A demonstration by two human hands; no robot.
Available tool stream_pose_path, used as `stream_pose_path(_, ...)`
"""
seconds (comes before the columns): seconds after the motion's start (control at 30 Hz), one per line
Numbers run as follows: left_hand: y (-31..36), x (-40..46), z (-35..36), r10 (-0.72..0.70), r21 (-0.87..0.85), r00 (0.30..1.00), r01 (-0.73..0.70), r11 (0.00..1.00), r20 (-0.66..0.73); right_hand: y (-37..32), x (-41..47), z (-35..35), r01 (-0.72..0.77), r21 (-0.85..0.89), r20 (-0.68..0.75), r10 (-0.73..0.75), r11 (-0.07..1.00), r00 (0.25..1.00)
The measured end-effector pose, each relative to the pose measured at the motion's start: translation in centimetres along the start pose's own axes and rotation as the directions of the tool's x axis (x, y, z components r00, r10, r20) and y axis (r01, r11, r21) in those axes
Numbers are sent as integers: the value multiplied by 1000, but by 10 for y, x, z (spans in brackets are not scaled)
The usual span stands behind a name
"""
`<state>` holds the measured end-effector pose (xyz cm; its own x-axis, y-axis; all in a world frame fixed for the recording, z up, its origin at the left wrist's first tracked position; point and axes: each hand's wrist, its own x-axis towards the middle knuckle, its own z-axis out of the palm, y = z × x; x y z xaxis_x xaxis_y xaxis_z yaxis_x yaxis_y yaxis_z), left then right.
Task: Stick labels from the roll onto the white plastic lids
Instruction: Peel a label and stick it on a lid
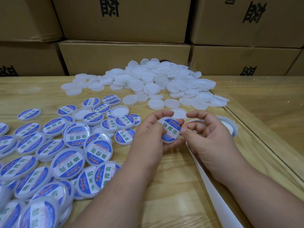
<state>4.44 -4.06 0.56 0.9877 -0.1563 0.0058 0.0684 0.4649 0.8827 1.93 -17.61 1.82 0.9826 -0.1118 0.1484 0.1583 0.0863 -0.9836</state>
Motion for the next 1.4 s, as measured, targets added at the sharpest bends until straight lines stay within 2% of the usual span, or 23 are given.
stream_pose_path(0.27, -2, 0, -3, 110, 58, 991, -106, 993, -71, 0, -2, -7, 77, -36, 23, -76, 996, 997)
stream_pose_path(0.47, 4, 0, -1, 90, 4, 986, -90, 996, -139, 2, -1, -10, 126, -31, -6, -127, 991, 992)
stream_pose_path(0.57, 5, -1, 0, 79, 63, 987, -71, 995, -139, 3, -1, -11, 144, -43, -30, -145, 989, 989)
stream_pose_path(0.73, -1, 0, -1, 165, 206, 972, -129, 970, -169, 5, -1, -10, 165, -61, -42, -167, 984, 985)
stream_pose_path(0.83, -2, 3, -2, 158, 164, 964, -124, 979, -215, 4, -2, -9, 161, -67, -46, -164, 985, 985)
stream_pose_path(1.03, 4, 6, -3, 66, -144, 922, -130, 981, -382, 5, -3, -11, 172, -102, -36, -176, 980, 984)
stream_pose_path(1.17, 10, 6, -1, 69, -204, 892, -176, 963, -446, 5, -2, -10, 168, -91, -36, -171, 982, 985)
stream_pose_path(1.3, 12, 3, -1, 132, -174, 901, -221, 960, -413, 6, -2, -8, 166, -76, -46, -170, 983, 984)
stream_pose_path(1.4, 9, 2, 0, 199, -33, 907, -227, 973, -372, 5, -1, -7, 161, -74, -45, -165, 984, 985)
